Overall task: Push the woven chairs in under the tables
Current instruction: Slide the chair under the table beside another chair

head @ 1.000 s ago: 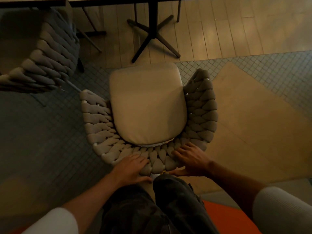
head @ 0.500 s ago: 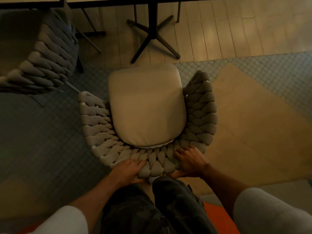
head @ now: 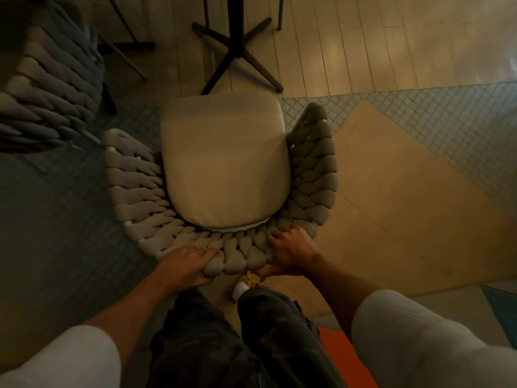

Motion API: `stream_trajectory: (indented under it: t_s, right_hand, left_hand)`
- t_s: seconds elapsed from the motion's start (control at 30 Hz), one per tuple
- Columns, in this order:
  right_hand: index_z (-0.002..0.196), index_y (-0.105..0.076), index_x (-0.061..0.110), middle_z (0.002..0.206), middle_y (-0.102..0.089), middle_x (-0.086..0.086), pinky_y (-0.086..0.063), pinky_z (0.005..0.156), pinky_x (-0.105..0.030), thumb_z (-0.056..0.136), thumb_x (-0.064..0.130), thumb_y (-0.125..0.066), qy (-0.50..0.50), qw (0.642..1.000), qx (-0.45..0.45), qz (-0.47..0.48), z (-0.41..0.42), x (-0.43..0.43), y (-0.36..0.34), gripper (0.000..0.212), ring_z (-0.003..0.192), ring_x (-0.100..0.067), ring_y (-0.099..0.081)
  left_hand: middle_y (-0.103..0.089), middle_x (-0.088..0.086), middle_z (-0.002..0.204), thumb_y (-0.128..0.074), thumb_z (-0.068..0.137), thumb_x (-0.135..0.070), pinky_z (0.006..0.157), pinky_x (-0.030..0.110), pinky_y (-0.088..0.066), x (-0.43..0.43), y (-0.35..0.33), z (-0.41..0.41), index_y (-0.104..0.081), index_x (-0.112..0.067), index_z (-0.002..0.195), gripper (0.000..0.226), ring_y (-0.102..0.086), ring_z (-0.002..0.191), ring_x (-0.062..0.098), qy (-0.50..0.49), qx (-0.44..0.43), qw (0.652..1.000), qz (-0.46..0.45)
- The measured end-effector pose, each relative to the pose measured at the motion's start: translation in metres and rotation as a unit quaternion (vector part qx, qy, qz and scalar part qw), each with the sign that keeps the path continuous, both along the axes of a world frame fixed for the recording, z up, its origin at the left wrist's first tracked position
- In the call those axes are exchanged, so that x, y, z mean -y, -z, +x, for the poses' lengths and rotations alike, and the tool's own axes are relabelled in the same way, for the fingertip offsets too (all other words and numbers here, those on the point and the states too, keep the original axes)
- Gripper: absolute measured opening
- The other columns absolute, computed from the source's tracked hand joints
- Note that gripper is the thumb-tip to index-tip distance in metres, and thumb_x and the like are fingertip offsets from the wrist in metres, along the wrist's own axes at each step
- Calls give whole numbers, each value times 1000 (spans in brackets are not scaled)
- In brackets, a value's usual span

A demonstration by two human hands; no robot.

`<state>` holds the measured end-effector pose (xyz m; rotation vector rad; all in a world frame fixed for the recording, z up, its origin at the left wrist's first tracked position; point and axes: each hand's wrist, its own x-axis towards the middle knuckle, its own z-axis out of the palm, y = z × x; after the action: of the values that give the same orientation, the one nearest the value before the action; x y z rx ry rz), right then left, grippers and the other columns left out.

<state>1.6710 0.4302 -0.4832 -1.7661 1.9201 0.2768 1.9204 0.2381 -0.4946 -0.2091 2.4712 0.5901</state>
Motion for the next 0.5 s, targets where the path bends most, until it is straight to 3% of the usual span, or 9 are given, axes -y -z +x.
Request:
stream_trajectory:
  t_s: [0.17,0.37,0.5]
  right_hand:
    - [92,-67,18,86,-66,1,-50,83,-40,53,111,-4,17,1000,-5,-12,-11,24,-1,118,74,-25,-61]
    - [96,-69,20,87,-68,1,-43,90,-43,61,109,-21,-11,999,-47,4,-28,51,4,106,73,-24,-60]
    - [94,-69,23,90,-70,3,-43,92,-44,60,108,-20,-6,999,-42,-1,-36,64,3,104,77,-23,-64]
  left_hand:
    - [-72,3,122,-72,79,-60,89,39,-53,26,-5,-19,-57,-22,139,73,-69,105,30,-8,6,1000,-8]
    - [-63,4,139,-66,86,-61,101,39,-45,48,-13,-44,-48,-25,147,72,-61,122,29,-18,20,998,-52]
    - [-69,-5,125,-66,77,-66,96,37,-44,57,-17,-55,-56,-35,134,65,-65,110,21,-1,30,993,-110]
